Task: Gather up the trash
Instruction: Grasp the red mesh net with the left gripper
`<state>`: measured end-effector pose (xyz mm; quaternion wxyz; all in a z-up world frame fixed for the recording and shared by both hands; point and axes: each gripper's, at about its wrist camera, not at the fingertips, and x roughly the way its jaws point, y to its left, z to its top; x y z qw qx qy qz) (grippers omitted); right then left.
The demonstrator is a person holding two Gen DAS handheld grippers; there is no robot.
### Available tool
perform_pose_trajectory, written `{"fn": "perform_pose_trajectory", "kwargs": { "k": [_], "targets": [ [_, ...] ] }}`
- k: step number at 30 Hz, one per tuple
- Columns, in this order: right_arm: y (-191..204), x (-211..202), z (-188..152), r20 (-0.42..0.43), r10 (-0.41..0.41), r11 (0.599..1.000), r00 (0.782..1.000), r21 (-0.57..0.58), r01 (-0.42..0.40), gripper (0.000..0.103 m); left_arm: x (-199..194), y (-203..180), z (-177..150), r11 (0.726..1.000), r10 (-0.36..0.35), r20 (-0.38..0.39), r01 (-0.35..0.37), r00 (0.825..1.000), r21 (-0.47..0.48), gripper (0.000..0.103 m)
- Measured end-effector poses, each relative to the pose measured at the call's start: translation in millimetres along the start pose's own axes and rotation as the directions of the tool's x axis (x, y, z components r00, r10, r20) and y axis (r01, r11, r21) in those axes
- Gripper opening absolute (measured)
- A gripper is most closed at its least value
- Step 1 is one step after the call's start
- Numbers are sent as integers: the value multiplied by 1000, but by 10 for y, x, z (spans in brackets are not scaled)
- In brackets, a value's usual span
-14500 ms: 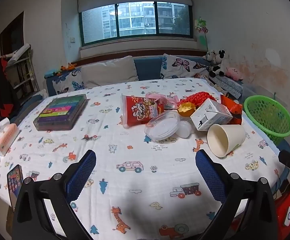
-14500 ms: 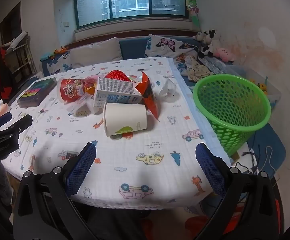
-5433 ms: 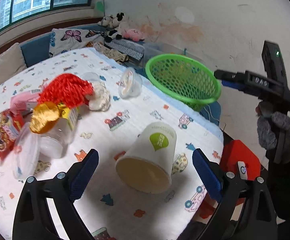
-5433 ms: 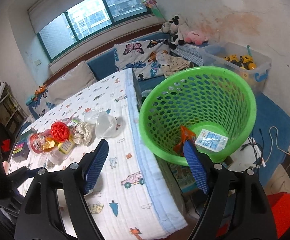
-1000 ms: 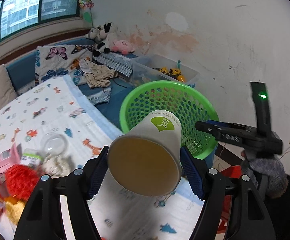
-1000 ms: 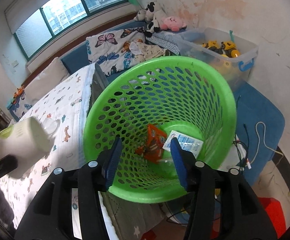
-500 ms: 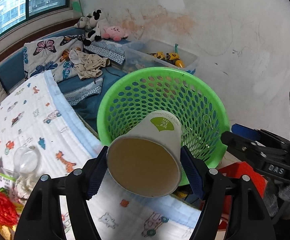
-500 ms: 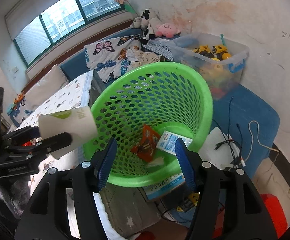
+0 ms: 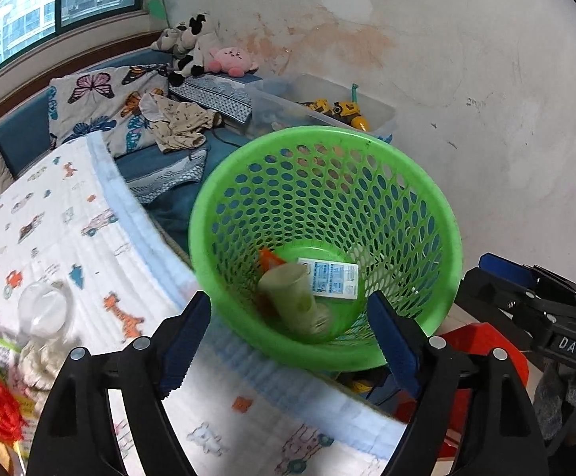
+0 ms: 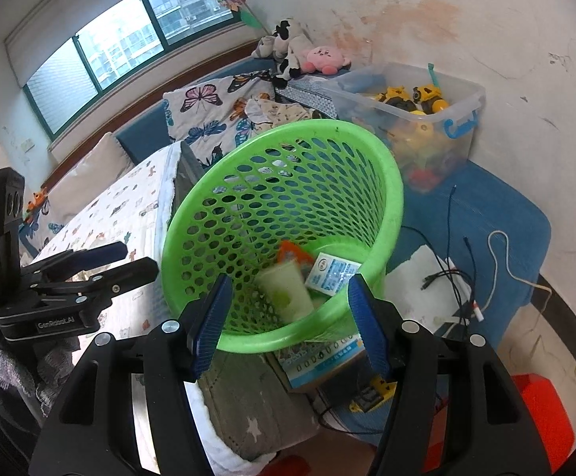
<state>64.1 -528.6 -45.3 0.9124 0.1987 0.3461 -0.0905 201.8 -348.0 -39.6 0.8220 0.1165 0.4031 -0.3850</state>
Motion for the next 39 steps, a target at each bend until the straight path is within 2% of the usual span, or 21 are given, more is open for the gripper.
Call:
{"fn": "perform_pose_trajectory", "kwargs": {
  "k": [4, 13, 19, 22, 26, 29, 34, 39],
  "targets": [
    [60, -22, -29, 1, 18, 1000, 1000, 2, -18, 62, -197, 91, -106, 999, 47, 28, -47, 999, -3, 78],
    [357, -48, -62, 1, 67, 997, 998, -27, -67, 66, -713, 527, -384, 986, 144, 83, -136, 986, -98, 78],
    [588, -8, -63, -12, 91, 994, 996, -62, -92, 66, -1008, 913, -560, 959, 253, 109, -233, 961, -163, 78],
    [708, 23, -58, -19, 106, 991, 994, -80, -107, 66, -1152, 1143, -643, 938, 312, 116, -286, 943, -194, 78],
    [879, 77, -65, -33, 126, 986, 992, -105, -129, 67, -1225, 1411, -706, 916, 356, 99, -326, 929, -236, 80],
    [1010, 124, -76, -47, 141, 982, 989, -123, -146, 67, -1188, 1549, -743, 906, 381, 65, -358, 922, -226, 82],
    [1212, 183, -99, -67, 165, 973, 984, -154, -173, 68, -1056, 1691, -787, 896, 397, 12, -384, 918, -224, 83],
    [1375, 255, -131, -89, 178, 964, 980, -181, -192, 68, -989, 1740, -826, 893, 401, -3, -392, 916, -223, 83]
  ]
}}
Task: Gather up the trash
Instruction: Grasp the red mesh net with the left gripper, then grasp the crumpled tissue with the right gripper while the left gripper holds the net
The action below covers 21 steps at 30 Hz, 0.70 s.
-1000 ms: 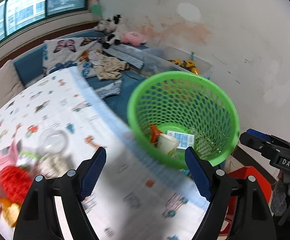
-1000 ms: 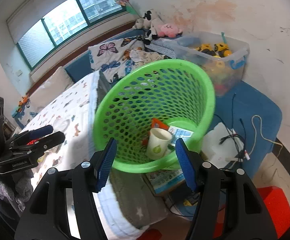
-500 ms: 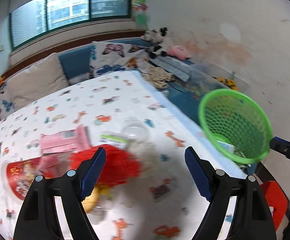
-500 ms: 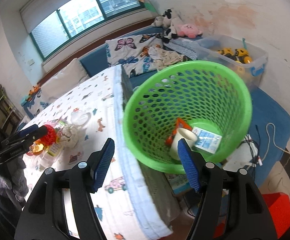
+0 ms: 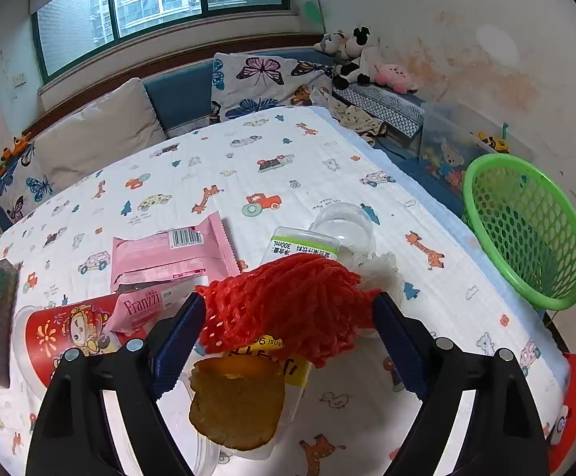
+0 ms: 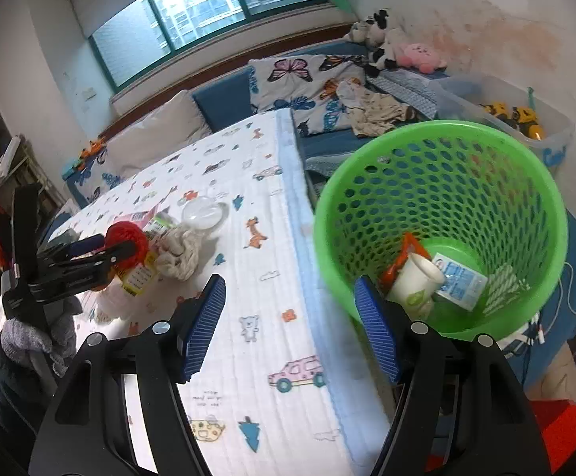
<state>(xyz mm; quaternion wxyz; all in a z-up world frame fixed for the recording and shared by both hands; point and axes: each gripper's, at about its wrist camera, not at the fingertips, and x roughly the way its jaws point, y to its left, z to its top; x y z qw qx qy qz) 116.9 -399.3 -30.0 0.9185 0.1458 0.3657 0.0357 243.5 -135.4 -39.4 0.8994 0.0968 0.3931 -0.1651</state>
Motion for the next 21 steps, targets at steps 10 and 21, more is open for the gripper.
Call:
{"fn": "perform_pose_trajectory", "kwargs": {
  "k": [10, 21],
  "targets": [
    [199, 144, -28, -34, 34, 999, 999, -28, -35, 68, -182, 59, 22, 998, -57, 47, 58, 997, -24, 44],
    [584, 485, 64, -76, 113, 990, 991, -77, -119, 68, -532, 273, 57, 993, -68, 125, 79, 990, -88, 35]
  ]
}}
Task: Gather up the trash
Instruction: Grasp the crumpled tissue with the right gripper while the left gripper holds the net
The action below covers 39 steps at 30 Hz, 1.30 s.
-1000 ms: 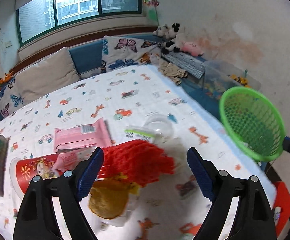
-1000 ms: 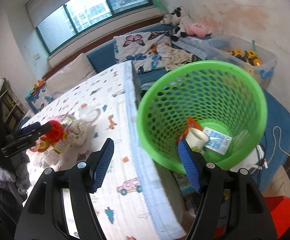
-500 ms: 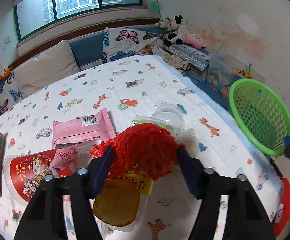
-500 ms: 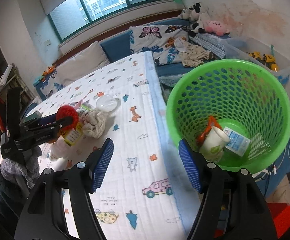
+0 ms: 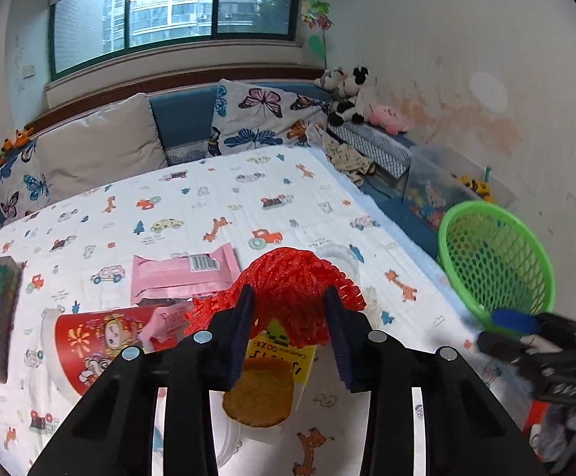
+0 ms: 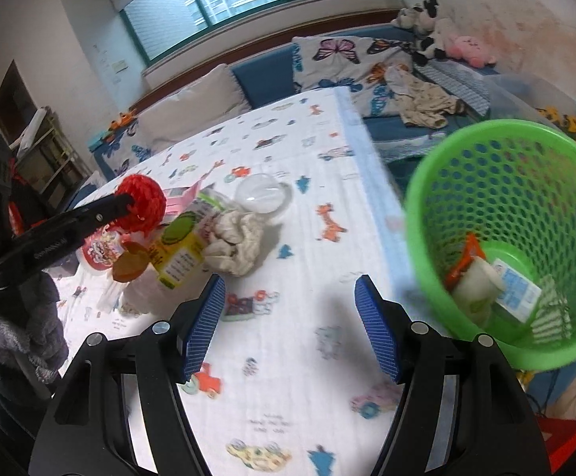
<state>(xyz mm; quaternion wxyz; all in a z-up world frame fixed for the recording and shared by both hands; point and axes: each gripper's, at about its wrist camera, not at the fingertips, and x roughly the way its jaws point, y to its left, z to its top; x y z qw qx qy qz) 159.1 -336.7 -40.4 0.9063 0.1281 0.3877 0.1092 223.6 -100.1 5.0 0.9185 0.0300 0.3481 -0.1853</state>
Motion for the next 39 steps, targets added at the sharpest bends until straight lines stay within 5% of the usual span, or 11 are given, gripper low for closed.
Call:
{"fn": "perform_pose_trajectory", "kwargs": {
  "k": [24, 39],
  "targets": [
    [311, 1079, 268, -112, 70, 998, 991, 12, -69, 64, -362, 396, -103, 995, -2, 34, 5, 999, -97, 35],
    [314, 1021, 212, -97, 88, 996, 991, 6, -88, 49, -337, 342, -121, 995, -11, 25, 14, 1000, -98, 35]
  ]
}}
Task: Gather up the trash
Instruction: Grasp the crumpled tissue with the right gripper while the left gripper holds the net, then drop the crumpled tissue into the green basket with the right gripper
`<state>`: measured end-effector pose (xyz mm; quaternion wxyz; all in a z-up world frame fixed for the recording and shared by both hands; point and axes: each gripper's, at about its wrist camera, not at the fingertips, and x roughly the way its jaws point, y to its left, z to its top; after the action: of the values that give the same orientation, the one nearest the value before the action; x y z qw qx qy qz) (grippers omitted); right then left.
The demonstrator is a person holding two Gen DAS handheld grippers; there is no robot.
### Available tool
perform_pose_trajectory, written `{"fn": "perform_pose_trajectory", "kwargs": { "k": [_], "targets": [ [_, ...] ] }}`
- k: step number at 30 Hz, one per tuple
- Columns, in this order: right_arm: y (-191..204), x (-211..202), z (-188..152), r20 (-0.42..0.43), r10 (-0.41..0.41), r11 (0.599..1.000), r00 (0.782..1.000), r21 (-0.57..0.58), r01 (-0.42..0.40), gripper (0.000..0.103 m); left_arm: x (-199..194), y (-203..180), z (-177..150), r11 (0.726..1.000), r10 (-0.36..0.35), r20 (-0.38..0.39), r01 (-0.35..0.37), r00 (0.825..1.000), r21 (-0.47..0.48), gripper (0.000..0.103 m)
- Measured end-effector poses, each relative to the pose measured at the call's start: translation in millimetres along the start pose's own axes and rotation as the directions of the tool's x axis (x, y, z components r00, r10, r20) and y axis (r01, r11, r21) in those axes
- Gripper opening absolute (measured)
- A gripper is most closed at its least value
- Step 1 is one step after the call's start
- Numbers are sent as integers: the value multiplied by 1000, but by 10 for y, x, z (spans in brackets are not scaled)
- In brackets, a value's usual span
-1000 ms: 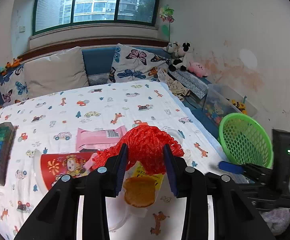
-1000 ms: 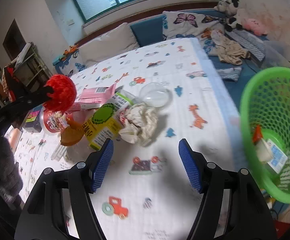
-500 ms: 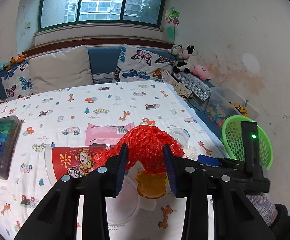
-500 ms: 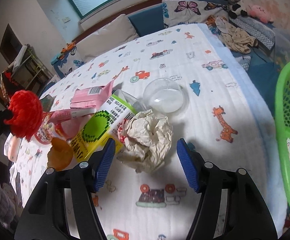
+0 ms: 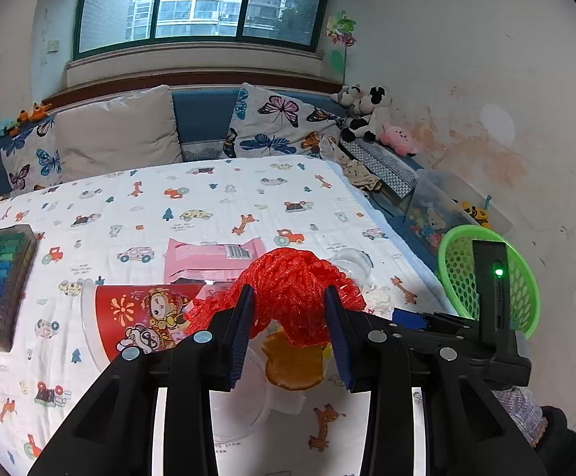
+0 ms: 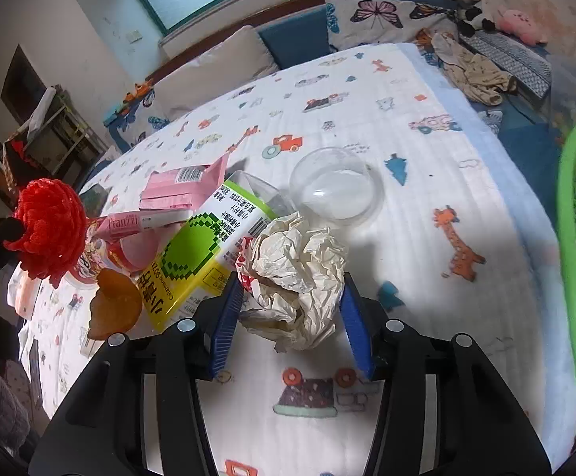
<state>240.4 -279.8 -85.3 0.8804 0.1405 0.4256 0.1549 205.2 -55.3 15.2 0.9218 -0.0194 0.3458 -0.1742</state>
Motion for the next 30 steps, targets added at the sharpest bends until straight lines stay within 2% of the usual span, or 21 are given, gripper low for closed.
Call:
{"fn": "perform_pose_trajectory", "kwargs": {
  "k": [6, 15, 25, 30],
  "targets": [
    [-71, -278, -61, 34, -20, 1000, 999, -6, 20, 49, 16, -116, -8, 1000, -21, -1, 21, 1000, 12, 35],
    [-416, -830, -157, 98, -107, 994, 989, 22, 106, 49, 130, -514, -35, 995, -84, -27, 85, 996, 60, 35],
    [-1228, -1384, -278, 125, -278, 955, 952, 144, 259, 50, 258, -1035, 33, 980, -141, -49, 147, 989, 134, 35],
    [-1541, -1565, -342, 130, -337, 932, 933, 190, 310, 52, 354, -1279, 63, 971, -165, -69, 174, 984, 165, 35]
  ]
}}
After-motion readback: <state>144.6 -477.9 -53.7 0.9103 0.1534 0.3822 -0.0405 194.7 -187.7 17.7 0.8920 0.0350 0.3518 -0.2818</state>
